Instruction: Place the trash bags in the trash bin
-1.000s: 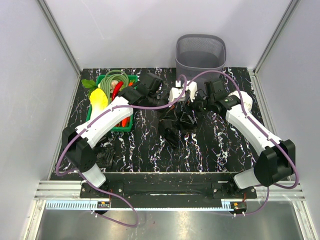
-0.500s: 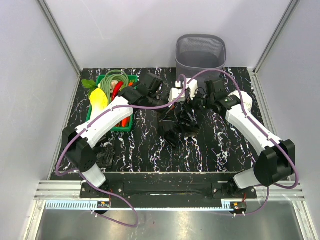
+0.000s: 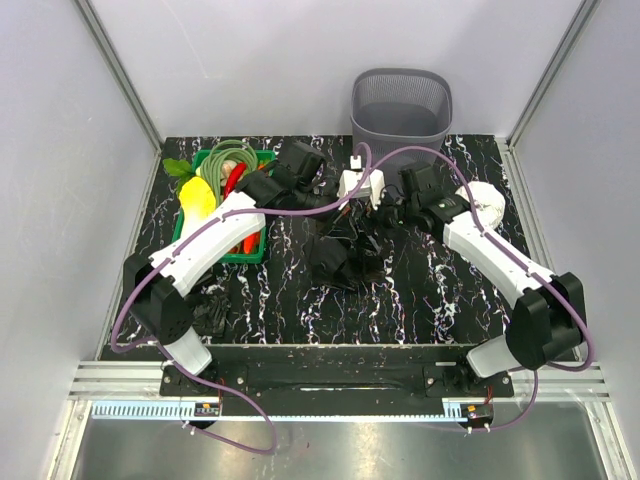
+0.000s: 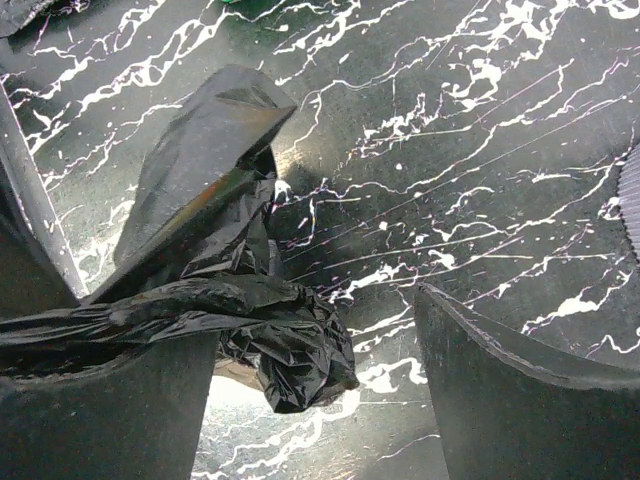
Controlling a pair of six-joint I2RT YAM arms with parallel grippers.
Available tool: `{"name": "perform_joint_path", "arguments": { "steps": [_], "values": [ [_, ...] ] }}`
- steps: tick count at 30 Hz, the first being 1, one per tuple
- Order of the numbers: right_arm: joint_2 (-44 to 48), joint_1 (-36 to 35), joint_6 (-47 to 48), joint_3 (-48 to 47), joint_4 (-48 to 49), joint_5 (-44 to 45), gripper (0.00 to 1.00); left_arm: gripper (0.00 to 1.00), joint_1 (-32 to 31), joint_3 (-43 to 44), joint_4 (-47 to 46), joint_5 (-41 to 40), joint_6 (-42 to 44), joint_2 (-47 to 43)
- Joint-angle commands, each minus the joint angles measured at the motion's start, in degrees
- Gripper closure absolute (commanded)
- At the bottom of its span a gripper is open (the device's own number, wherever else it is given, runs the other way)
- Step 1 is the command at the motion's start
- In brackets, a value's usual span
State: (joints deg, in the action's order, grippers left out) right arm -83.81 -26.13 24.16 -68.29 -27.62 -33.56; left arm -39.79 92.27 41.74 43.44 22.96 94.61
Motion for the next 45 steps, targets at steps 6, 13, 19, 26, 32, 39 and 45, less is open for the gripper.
{"name": "perform_joint_path", "arguments": {
  "steps": [6, 13, 19, 26, 32, 39, 45],
  "values": [
    [-3.55, -1.03, -3.15, 0.09, 4.76, -3.35, 0.19, 1.0, -0.02, 3.79, -3.5, 3.58, -1.43, -1.62],
    [-6.45, -1.29, -5.35, 1.05, 8.01, -3.62, 0.23, 1.0, -0.11, 4.5, -3.33, 8.32, -2.3, -1.97],
    [-7.51, -1.29, -7.2, 1.23, 9.95, -1.86, 0.47, 1.0, -0.11, 5.46, -1.4, 9.74, -2.22, -2.5],
    [-7.16, -1.29, -5.88, -0.17, 7.14, 5.42, 0.93, 1.0, 0.76, 5.64, 2.38, 7.18, 1.73, -4.69],
    [-7.51, -1.12, -5.01, -2.2, 5.82, 27.99, 1.0, 1.0, 3.4, 9.76, 9.76, 4.64, 6.3, -5.92],
    [-5.58, -0.68, -4.48, -3.07, 5.64, 44.09, 1.0, 1.0, 9.37, 15.91, 14.6, 1.04, 8.24, -8.74],
    [-3.38, -0.06, -3.16, -5.88, 5.03, 52.88, 1.0, 1.0, 12.01, 17.95, 14.34, -7.48, 7.98, -9.62]
  ]
}}
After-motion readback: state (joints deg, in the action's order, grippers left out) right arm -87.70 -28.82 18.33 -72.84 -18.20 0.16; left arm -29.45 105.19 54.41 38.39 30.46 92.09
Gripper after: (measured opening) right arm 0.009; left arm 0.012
